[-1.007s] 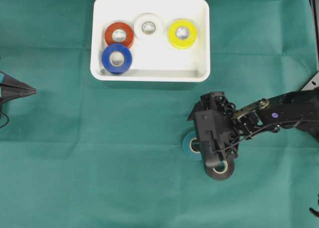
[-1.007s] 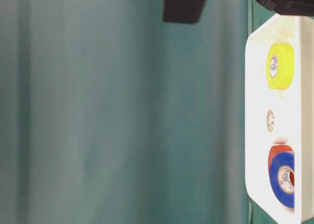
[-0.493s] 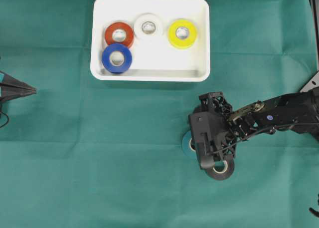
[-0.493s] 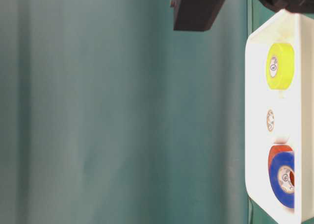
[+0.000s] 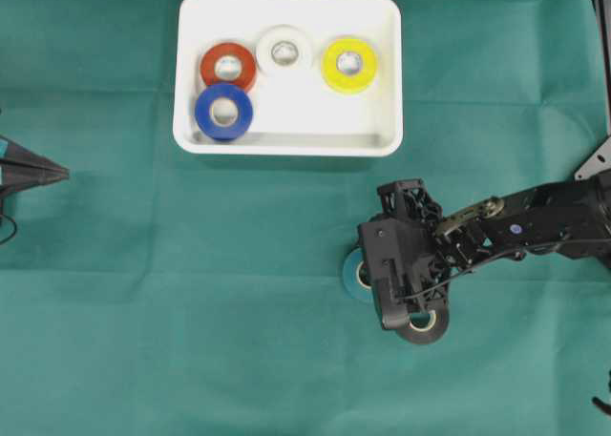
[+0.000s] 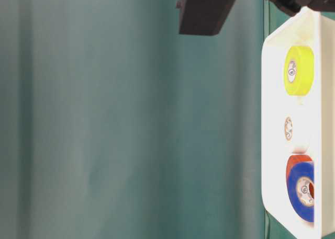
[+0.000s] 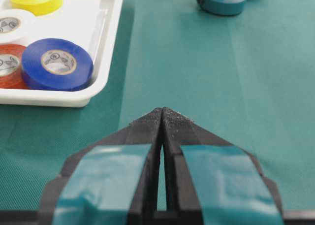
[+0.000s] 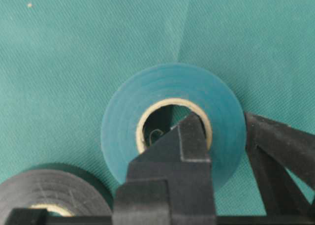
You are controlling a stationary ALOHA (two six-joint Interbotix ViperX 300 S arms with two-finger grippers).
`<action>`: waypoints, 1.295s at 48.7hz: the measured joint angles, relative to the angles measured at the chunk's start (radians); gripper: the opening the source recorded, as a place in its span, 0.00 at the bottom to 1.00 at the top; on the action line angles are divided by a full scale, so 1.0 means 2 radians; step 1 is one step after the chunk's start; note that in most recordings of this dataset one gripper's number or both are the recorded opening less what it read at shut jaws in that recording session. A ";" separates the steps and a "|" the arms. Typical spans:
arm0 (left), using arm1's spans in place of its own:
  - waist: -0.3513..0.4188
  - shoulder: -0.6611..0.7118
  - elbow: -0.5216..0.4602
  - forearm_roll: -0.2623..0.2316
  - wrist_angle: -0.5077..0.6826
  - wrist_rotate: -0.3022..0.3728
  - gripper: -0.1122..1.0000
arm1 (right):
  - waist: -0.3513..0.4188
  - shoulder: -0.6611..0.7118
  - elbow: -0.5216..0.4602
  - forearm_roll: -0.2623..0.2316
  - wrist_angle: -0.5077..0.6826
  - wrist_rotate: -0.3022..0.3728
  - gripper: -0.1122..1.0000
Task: Put the tape into the white case with the right arm.
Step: 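Close the right gripper on the teal tape roll, then carry the teal roll into the tray beside the blue roll, release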
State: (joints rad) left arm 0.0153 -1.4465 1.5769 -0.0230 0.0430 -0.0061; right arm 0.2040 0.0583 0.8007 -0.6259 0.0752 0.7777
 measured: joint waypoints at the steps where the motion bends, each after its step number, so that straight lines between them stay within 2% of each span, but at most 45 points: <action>1: 0.001 0.000 -0.001 0.000 0.000 0.000 0.10 | 0.000 -0.002 -0.001 -0.001 0.000 0.001 0.10; 19: 0.001 0.000 -0.001 -0.001 0.000 0.000 0.10 | 0.001 -0.064 -0.014 0.001 0.074 0.001 0.10; 29: 0.001 0.000 0.000 -0.001 0.000 0.000 0.10 | 0.001 -0.066 -0.015 0.002 0.075 0.003 0.10; 52: 0.001 0.000 -0.001 0.000 0.000 0.000 0.10 | 0.001 0.003 -0.103 0.003 0.070 0.003 0.10; 63: 0.001 0.000 -0.001 -0.001 0.000 0.000 0.10 | -0.008 0.006 -0.110 0.002 0.075 0.003 0.10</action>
State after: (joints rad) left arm 0.0169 -1.4465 1.5754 -0.0245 0.0430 -0.0061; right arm 0.1887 0.0706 0.5798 -0.6213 0.2255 0.7839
